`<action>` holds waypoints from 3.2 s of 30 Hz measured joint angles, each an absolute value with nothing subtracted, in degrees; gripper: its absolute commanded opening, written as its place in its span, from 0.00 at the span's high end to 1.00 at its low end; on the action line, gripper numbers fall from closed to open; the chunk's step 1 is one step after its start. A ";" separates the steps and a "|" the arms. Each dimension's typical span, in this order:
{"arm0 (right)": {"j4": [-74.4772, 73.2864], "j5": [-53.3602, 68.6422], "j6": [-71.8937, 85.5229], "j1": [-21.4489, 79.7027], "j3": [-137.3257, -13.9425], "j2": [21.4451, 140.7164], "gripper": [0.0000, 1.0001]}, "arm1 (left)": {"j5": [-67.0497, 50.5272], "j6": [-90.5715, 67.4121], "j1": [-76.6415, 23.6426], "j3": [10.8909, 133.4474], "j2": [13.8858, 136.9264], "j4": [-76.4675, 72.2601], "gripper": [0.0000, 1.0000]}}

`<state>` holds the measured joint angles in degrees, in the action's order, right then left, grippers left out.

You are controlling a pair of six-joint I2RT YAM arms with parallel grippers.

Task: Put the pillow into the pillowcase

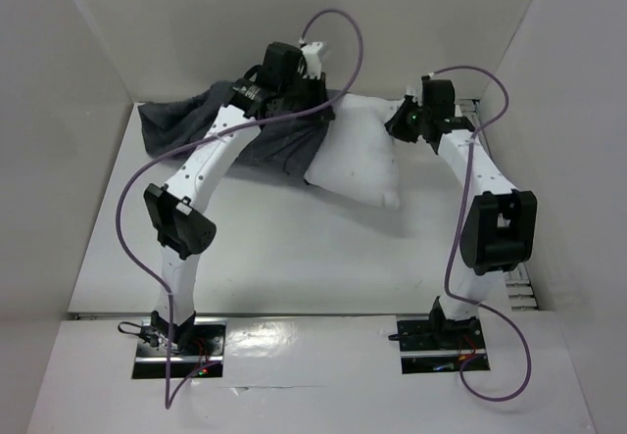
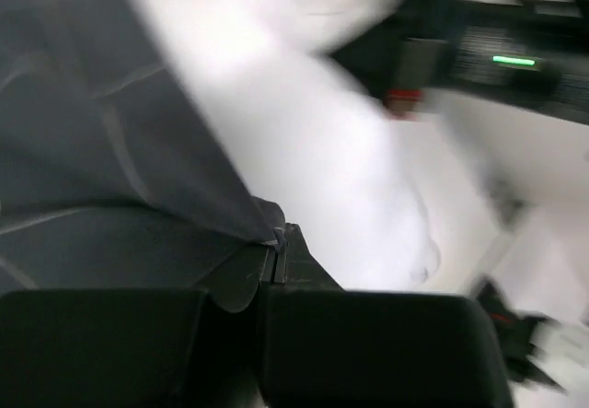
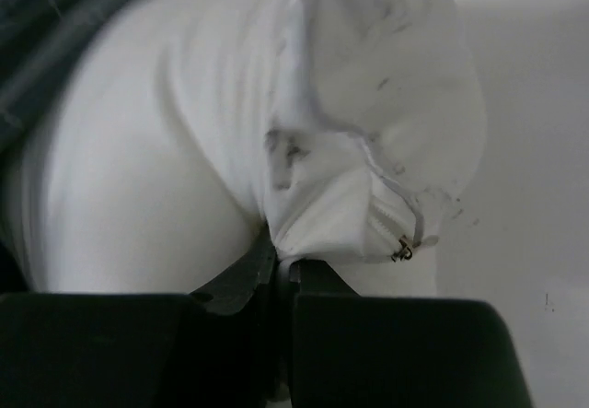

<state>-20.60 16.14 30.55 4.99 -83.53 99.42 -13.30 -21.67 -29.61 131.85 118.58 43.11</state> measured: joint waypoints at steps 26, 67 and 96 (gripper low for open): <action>-17.06 3.90 46.44 18.06 -39.44 58.39 1.00 | -32.25 -26.63 -36.77 130.15 109.03 40.29 0.24; -19.55 0.89 43.70 16.56 -46.33 67.70 1.00 | -25.23 -33.10 -28.12 138.72 129.21 42.41 1.00; -32.97 9.26 31.90 20.64 -53.19 64.90 0.00 | 15.22 -28.45 -36.60 44.29 62.94 26.20 0.00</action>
<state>-32.97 9.26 31.90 20.64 -53.19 64.90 15.22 -28.45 -36.60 44.29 62.94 26.20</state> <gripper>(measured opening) 0.999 1.000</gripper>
